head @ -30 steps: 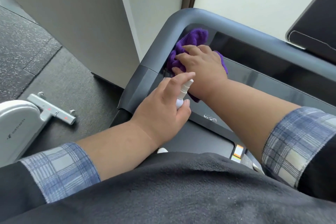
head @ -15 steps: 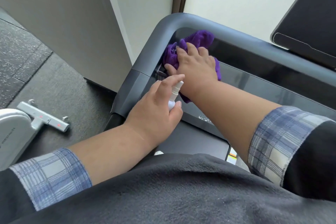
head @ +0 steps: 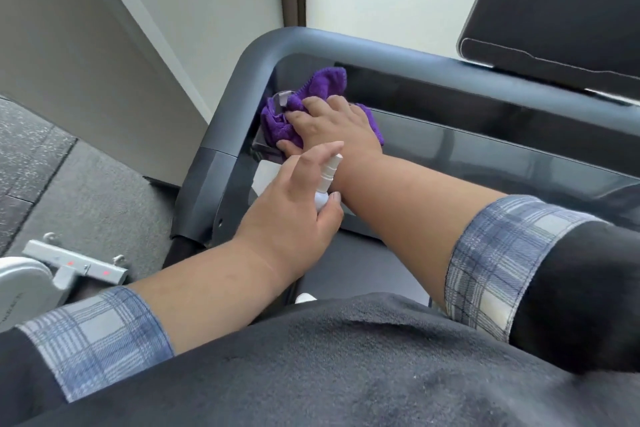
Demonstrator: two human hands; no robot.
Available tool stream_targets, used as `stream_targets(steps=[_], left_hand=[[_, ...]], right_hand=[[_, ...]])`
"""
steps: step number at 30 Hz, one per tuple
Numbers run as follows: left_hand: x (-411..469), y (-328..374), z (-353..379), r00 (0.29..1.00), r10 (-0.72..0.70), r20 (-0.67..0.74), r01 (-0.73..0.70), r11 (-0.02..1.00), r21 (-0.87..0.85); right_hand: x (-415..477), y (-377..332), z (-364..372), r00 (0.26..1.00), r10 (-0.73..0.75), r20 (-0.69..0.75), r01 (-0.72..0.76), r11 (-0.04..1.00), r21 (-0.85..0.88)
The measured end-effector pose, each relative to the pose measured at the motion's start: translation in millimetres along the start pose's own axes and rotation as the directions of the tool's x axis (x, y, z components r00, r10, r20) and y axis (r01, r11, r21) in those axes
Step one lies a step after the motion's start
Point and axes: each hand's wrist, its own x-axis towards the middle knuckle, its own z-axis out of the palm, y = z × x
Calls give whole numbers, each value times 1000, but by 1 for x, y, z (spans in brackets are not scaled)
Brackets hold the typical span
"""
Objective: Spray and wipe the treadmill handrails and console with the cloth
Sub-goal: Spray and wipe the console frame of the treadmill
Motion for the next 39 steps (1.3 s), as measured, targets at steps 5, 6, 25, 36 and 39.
stream_targets(steps=[5,6,25,36,39], left_hand=[[11,18,23,998,58,28,-58,998,-7],[13,23,29,996,74,39,-74,997,-6],[5,156,175,962,196,188,-195,981,-20],[-2,230,247,946,190,263,-194,981,-13],[3,249,264,944,179,278,-189,982,10]], right_hand=[[-25,35,0,996,86,-24,-85,995,49],[-30,43,1,994,104,-32,-102,993,62],[-195,216,5,903,423,-80,-411,902,128],[-306,337,-2,778,622,-86,-610,781,133],[-333,367,-2,741,665,-93,-652,745,142]])
